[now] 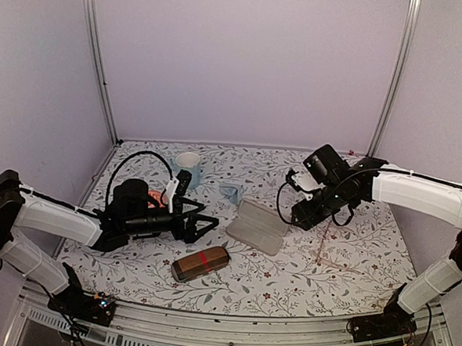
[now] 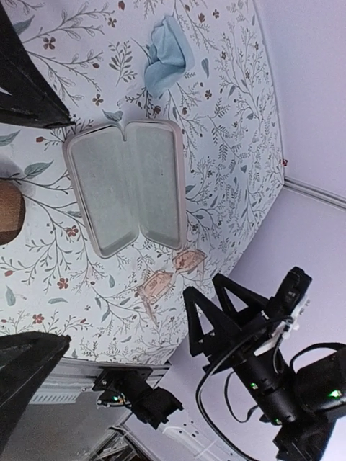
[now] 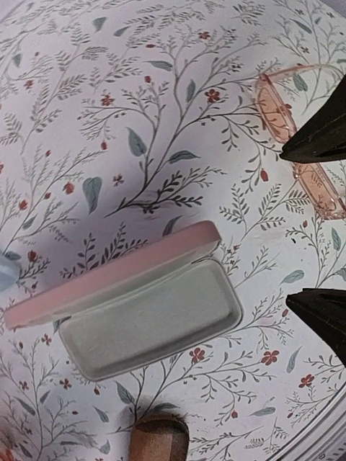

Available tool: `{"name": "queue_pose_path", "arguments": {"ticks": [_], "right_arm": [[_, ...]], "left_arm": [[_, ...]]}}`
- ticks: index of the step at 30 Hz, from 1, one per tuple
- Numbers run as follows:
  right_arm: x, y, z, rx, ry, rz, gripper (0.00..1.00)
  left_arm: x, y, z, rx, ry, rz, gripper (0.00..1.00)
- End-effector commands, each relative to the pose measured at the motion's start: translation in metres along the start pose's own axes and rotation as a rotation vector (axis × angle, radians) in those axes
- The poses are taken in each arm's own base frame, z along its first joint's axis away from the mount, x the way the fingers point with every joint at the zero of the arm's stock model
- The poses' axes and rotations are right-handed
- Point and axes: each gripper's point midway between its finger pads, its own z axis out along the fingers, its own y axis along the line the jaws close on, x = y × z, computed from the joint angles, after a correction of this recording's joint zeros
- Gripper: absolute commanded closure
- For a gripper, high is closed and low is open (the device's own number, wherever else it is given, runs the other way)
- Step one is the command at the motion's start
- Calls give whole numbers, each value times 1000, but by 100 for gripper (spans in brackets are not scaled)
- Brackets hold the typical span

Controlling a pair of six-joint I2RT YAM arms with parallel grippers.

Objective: Organize the sunglasses
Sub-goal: Place the opened sunglasses case at the center of the board, then pick up the sunglasses from the sunglasses case.

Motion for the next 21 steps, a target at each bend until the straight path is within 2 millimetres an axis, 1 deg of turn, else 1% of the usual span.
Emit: {"name": "queue_pose_path", "arguments": {"ticks": [1, 4, 6, 8, 12, 15, 19, 21], "right_arm": [[42, -19, 13, 51, 60, 287, 39], [65, -27, 21, 66, 93, 394, 39], [77, -30, 24, 71, 110, 436, 40], [83, -32, 27, 67, 112, 464, 40], [91, -32, 32, 37, 112, 501, 44], [95, -31, 39, 19, 122, 504, 49], [99, -34, 47, 32, 138, 507, 61], [100, -37, 50, 40, 142, 510, 65]], "left_arm": [[-8, 5, 8, -1, -9, -17, 1], [-5, 4, 11, 9, -1, -24, 1], [-5, 3, 11, 9, 0, -26, 1], [-6, 3, 11, 10, -1, -25, 1], [-5, 2, 12, 12, 1, -27, 1], [-3, 2, 13, 12, 6, -30, 2], [-2, 0, 16, 19, 12, -32, 3], [-1, -1, 17, 22, 15, -31, 3]]}}
